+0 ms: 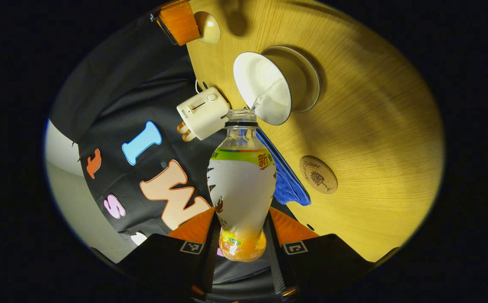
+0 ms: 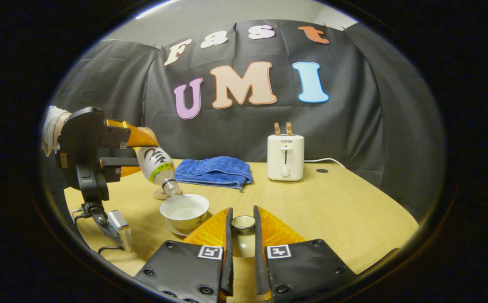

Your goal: Open the teacup lid with one hand, grasp the water bottle and pour water into the teacup with the other hand; after pouring, place the water bottle on the coaster and then close the teacup lid.

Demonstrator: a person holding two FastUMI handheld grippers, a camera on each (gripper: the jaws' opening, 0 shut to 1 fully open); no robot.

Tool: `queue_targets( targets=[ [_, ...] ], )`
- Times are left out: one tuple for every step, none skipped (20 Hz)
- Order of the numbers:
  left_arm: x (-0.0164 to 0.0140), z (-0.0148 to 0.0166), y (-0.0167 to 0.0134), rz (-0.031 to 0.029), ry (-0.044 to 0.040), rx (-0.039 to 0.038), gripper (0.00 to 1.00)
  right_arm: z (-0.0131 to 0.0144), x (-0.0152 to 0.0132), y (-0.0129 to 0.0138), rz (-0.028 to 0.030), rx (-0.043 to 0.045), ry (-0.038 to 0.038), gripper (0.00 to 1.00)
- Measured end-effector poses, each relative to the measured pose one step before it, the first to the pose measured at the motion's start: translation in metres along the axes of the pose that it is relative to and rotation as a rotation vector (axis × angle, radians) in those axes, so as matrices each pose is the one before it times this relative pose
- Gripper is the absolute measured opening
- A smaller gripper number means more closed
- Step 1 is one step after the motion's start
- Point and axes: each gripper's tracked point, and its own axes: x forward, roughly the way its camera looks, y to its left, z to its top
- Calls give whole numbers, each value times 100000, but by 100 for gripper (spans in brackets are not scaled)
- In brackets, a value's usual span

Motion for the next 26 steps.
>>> queue_targets(
  targets=[
    [175,21,-88,-164,-207,-6,53,55,49,0,-67,-124,-48,22],
    [0,29,-90,-328,-69,128,53,8,-2,-5,-110,-311,20,22],
    [46,47,-119,-100,-279,-37,53,-3,34,11,-234,-529,10,22],
    [42,58,-85,-292,-218,-82,53,-79,-45,9,-249,-676,121,22],
    [68,99,-124,-139,-262,177,53,-38,37,35,-122,-328,103,22],
    [-56,186,-8,45,-559,190,53,16,-57,75,96,-12,170,22],
    [77,102,-114,-275,-301,6,53,72,-4,11,-95,154,113,22],
    [-106,97,-75,110,-566,-82,53,16,50,-56,-177,-21,62,22],
    [109,120,-198,-304,-515,-740,53,134,1,46,-105,-125,-78,22],
    [150,85,-318,-419,-1141,-1304,53,108,-93,104,18,-38,-291,22],
    [141,37,-511,-1511,-259,-1599,53,130,13,133,86,-83,-136,24],
    [75,-168,-460,-1126,-603,-1932,53,31,-3,124,99,-405,90,22],
    [152,-98,-524,-1017,-342,-2206,53,84,-29,49,-193,-683,-116,22],
    [131,28,-307,-1226,-737,-2604,53,65,-66,5,-377,-701,-124,22],
    [303,82,-250,-687,-1210,-3359,53,156,-39,23,-286,-330,-171,22],
    [222,10,-601,-1531,-1060,-3671,53,48,-85,-9,-166,35,-104,22],
    [244,140,-290,-228,-1617,-3420,53,108,-33,16,-172,55,-25,22],
    [133,3,-625,-1163,-527,-3332,53,34,7,40,-160,-133,23,22],
    [160,16,-335,-535,-765,-3313,53,26,12,50,-220,-356,116,22],
    [157,-73,-318,-664,-491,-3774,53,62,37,25,-100,-446,16,22],
    [175,188,-144,170,-1799,-4037,53,39,82,-16,-190,-315,-51,22],
    [-104,125,-197,310,-1989,-5221,52,178,64,23,-46,-119,-307,22],
    [-489,-105,-581,-400,-1533,-6520,53,109,-32,103,120,-137,-305,22],
    [-234,-32,-468,-651,-1366,-7725,52,81,42,36,2,-107,-508,22],
    [-180,-70,-225,-331,-1147,-7281,52,66,61,47,26,-56,-50,22],
    [-130,233,213,648,-1560,-6344,52,-117,119,210,355,-36,230,22]
  ],
)
